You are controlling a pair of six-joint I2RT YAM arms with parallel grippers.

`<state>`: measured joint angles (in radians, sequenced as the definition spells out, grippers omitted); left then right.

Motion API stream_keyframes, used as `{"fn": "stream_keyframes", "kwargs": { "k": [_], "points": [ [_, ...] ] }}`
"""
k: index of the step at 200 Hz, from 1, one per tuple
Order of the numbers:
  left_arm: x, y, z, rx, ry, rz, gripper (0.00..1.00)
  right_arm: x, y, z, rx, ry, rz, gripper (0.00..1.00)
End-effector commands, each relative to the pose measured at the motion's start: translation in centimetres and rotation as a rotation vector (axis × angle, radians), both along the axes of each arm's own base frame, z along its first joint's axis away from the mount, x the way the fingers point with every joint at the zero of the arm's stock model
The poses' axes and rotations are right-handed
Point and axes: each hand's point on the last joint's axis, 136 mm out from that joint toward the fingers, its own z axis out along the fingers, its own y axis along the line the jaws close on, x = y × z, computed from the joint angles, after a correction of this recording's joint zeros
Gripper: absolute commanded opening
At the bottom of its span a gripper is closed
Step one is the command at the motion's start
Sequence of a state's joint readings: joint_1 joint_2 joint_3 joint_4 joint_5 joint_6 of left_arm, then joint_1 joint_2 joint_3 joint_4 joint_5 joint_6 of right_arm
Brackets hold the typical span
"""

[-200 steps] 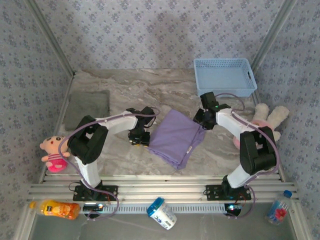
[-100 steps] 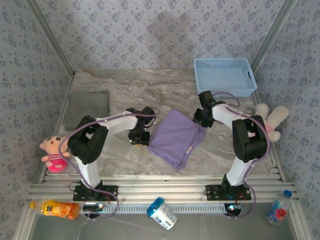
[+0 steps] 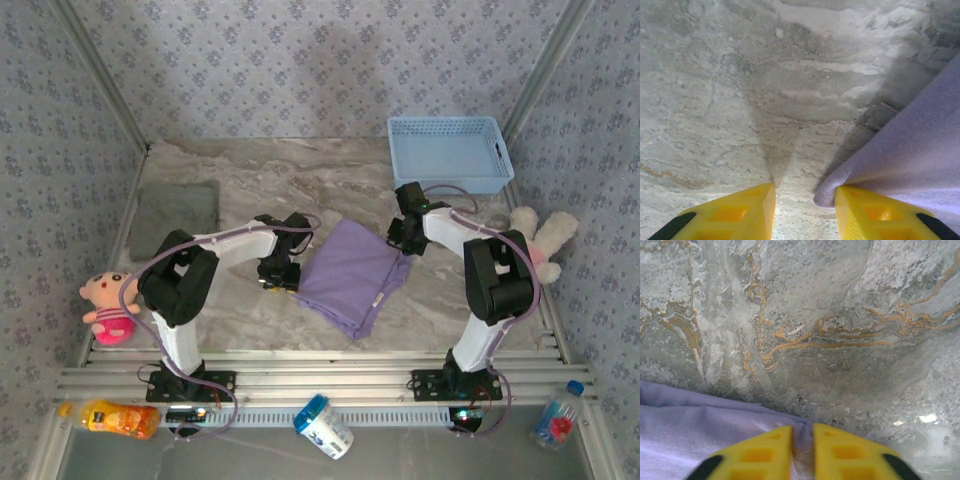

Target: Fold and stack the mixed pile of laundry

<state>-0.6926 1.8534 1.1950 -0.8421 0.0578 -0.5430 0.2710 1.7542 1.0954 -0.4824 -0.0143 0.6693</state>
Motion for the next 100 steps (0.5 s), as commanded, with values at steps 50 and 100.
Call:
{"fn": "stream_keyframes", "kwargs": {
  "k": [50,100],
  "points": [
    [-0.2,1.3,-1.3,0.079,0.009,0.001,0.37,-1.0,-0.8,6.6,-0.034,-0.081,-0.005,0.00],
    [0.0,1.3,-1.2,0.085,-0.001,-0.003,0.37,-7.7,-4.3,3.6,-0.090,0.040,-0.095,0.00]
  ]
}}
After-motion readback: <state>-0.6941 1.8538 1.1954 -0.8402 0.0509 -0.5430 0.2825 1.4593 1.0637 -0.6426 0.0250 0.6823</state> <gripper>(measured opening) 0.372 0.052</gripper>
